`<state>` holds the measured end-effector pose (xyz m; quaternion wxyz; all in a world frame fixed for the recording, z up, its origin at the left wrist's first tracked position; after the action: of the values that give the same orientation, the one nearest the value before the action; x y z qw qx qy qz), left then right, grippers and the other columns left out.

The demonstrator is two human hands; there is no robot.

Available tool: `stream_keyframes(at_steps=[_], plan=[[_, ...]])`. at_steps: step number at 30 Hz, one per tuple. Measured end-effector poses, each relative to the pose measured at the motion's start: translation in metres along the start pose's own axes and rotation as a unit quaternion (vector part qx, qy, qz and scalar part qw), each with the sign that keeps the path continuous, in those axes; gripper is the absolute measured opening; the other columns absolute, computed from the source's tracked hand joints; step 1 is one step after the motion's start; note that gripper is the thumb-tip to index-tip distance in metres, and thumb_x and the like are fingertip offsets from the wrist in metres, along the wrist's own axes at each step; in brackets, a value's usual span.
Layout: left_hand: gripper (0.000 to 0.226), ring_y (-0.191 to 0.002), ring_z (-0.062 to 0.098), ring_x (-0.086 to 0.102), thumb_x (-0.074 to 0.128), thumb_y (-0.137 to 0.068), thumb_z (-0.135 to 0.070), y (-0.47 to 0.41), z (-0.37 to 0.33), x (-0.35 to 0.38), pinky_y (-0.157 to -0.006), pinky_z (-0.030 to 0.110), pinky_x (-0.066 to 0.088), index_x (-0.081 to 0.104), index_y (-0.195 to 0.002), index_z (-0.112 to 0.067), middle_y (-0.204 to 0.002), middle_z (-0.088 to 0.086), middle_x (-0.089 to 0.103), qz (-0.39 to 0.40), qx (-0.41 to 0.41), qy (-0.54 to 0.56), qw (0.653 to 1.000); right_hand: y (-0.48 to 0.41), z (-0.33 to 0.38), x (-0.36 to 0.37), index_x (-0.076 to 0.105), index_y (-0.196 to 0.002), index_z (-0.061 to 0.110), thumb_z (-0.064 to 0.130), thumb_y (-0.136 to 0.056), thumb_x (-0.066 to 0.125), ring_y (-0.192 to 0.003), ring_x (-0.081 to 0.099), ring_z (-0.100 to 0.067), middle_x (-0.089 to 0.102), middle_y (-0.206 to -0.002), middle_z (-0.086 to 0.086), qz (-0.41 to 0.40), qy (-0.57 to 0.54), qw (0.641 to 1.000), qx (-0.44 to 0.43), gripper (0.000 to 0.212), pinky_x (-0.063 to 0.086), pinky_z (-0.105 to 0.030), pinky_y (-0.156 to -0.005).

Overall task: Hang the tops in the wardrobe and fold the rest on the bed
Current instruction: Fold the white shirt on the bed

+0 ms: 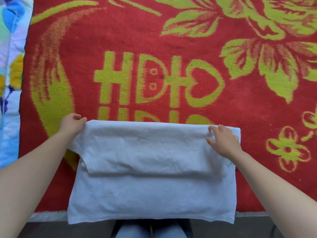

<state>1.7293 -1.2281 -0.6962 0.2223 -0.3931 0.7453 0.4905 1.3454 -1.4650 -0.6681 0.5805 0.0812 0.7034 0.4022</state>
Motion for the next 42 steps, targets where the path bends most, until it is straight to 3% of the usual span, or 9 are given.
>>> stream_keyframes(at_steps=[7, 10, 13, 16, 18, 21, 27, 34, 42], plan=[[0.028, -0.109, 0.038, 0.058, 0.054, -0.088, -0.008, -0.012, 0.024, -0.018, -0.096, 0.043, 0.047, 0.065, -0.112, -0.001, -0.116, 0.022, 0.063, -0.162, -0.109, 0.061, 0.979, -0.003, -0.024, 0.004, 0.025, -0.144, 0.022, 0.032, -0.094, 0.044, -0.132, 0.033, -0.028, 0.03, -0.148, -0.002, 0.022, -0.001, 0.999, 0.035, 0.054, 0.034, -0.046, -0.099], [0.04, -0.118, 0.038, 0.048, 0.062, -0.087, -0.018, 0.003, 0.01, -0.01, -0.099, 0.045, 0.037, 0.057, -0.125, -0.007, -0.126, 0.023, 0.055, -0.119, 0.059, -0.09, 0.987, -0.006, -0.025, 0.0, 0.023, -0.146, 0.02, 0.027, -0.091, 0.051, -0.135, 0.028, -0.029, 0.028, -0.148, -0.01, -0.017, -0.002, 0.999, 0.044, 0.062, 0.033, -0.047, -0.102], [0.068, -0.137, 0.025, 0.025, 0.066, -0.084, -0.036, 0.023, -0.012, 0.012, -0.108, 0.043, 0.02, 0.035, -0.144, -0.023, -0.148, 0.008, 0.033, 0.061, 0.313, -0.348, 0.882, -0.015, -0.02, -0.002, 0.015, -0.149, 0.018, 0.026, -0.089, 0.055, -0.142, 0.016, -0.026, 0.018, -0.154, -0.008, -0.048, 0.063, 0.997, 0.002, 0.072, 0.026, -0.046, -0.108], [0.059, -0.127, 0.021, 0.037, 0.055, -0.088, -0.033, 0.023, -0.019, 0.024, -0.106, 0.041, 0.021, 0.032, -0.141, -0.03, -0.132, 0.0, 0.047, 0.151, 0.291, -0.543, 0.773, -0.023, -0.015, 0.0, 0.02, -0.148, 0.017, 0.017, -0.088, 0.051, -0.135, 0.028, -0.024, 0.037, -0.144, -0.004, -0.056, 0.105, 0.993, -0.015, 0.067, 0.023, -0.043, -0.107], [0.011, -0.11, 0.021, 0.05, 0.052, -0.087, -0.026, 0.023, -0.028, 0.02, -0.094, 0.036, 0.029, 0.052, -0.097, -0.031, -0.1, -0.003, 0.057, 0.137, 0.282, -0.537, 0.783, -0.026, -0.014, -0.004, 0.045, -0.133, 0.015, 0.014, -0.088, 0.049, -0.12, 0.039, -0.027, 0.052, -0.127, -0.005, -0.089, 0.125, 0.988, -0.012, 0.046, 0.026, -0.038, -0.1], [0.027, -0.097, 0.023, 0.057, 0.057, -0.088, -0.03, 0.019, -0.041, 0.003, -0.069, 0.031, 0.028, 0.04, -0.068, -0.023, -0.087, -0.002, 0.058, 0.16, 0.31, -0.53, 0.773, -0.023, -0.019, -0.019, 0.065, -0.099, 0.011, 0.014, -0.088, 0.049, -0.107, 0.043, -0.028, 0.058, -0.109, -0.007, -0.09, 0.113, 0.989, -0.03, 0.02, 0.028, -0.035, -0.089], [0.018, -0.076, 0.026, 0.049, 0.067, -0.084, -0.016, 0.026, -0.08, -0.049, -0.057, 0.034, 0.033, 0.051, -0.077, -0.017, -0.076, 0.003, 0.053, 0.111, 0.355, -0.318, 0.872, -0.012, -0.029, -0.082, 0.061, -0.091, 0.005, 0.012, -0.086, 0.055, -0.098, 0.054, -0.036, 0.063, -0.098, -0.016, -0.149, -0.01, 0.989, -0.02, 0.011, 0.031, -0.036, -0.071], [0.059, -0.047, 0.029, 0.056, 0.089, -0.054, -0.008, 0.067, -0.013, -0.073, -0.038, 0.026, 0.033, 0.035, -0.075, -0.021, -0.068, 0.001, 0.04, 0.052, 0.52, -0.354, 0.775, 0.057, -0.052, -0.055, 0.061, -0.071, 0.004, 0.01, -0.074, 0.052, -0.057, 0.062, -0.034, 0.061, -0.064, -0.013, -0.305, 0.002, 0.928, -0.215, 0.012, 0.044, -0.035, -0.051], [0.038, -0.089, 0.024, 0.06, 0.043, -0.09, -0.013, 0.095, 0.104, -0.032, -0.06, 0.032, 0.043, 0.039, -0.126, -0.024, -0.098, 0.003, 0.048, 0.043, 0.245, -0.54, 0.804, 0.103, -0.062, 0.079, 0.063, -0.073, 0.013, 0.022, -0.068, 0.07, -0.066, 0.062, -0.028, 0.057, -0.071, -0.004, -0.096, 0.089, 0.975, -0.179, 0.013, 0.045, -0.034, -0.047]])
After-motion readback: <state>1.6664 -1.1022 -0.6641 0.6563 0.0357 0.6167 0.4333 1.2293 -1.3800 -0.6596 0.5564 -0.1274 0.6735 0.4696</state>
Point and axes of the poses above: each hand's wrist, its own y-axis away from the middle knuckle, its own x-axis out of the palm, z = x × y, the point moved 1 cm from there along -y, towards the middle knuckle
